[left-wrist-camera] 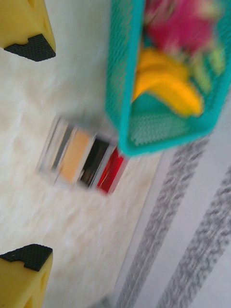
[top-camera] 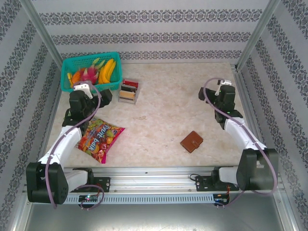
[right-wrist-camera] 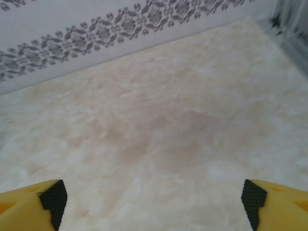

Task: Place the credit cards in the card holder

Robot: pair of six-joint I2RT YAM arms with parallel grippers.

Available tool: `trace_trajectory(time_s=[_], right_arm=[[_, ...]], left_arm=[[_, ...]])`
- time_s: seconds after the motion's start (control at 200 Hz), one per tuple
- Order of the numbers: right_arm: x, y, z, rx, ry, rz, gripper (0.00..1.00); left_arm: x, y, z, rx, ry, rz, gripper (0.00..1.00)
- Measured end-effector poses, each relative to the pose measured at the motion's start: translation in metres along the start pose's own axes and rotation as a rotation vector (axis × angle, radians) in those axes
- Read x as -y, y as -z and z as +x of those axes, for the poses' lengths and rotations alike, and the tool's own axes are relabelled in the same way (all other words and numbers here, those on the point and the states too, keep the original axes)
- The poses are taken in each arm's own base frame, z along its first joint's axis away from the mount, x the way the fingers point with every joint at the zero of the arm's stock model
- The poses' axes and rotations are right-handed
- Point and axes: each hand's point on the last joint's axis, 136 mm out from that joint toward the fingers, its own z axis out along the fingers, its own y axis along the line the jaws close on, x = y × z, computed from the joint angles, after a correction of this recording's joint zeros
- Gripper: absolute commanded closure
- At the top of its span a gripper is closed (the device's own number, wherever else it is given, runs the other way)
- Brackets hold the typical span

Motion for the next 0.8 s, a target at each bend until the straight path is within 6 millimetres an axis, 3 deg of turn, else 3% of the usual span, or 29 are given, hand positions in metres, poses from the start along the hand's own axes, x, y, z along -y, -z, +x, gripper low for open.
trace_trajectory(time_s=[0.085, 0.175, 0.28, 0.365, 0.5, 0.649, 0.804], right_arm=[[-0.004, 0.008, 0.025, -0.115, -0.091, -0.05, 0.09], [-0.002, 0.019, 0.06, -0.25, -0.167, -0.046, 0.1], [0.001, 0.037, 0.093, -0.365, -0.221, -0.033, 0.13], [0.003, 0.052, 0.114, -0.434, -0.251, -0.027, 0.14], [-0.001, 0.067, 0.138, -0.503, -0.275, -0.044, 0.16], [-0.007, 0.076, 0.163, -0.584, -0.286, -0.052, 0.17], [-0.014, 0.08, 0.185, -0.655, -0.289, -0.063, 0.2]], left_arm=[[0.043, -0.012, 0.043, -0.187, 0.059, 0.111, 0.0], [0.097, -0.011, 0.118, -0.443, 0.055, 0.219, 0.0], [0.123, 0.001, 0.185, -0.659, 0.061, 0.254, 0.0], [0.113, 0.004, 0.218, -0.758, 0.093, 0.201, 0.0], [0.066, 0.007, 0.25, -0.812, 0.149, 0.015, 0.0], [0.028, 0.006, 0.251, -0.784, 0.206, -0.118, 0.0], [0.013, 0.009, 0.237, -0.733, 0.228, -0.166, 0.0]])
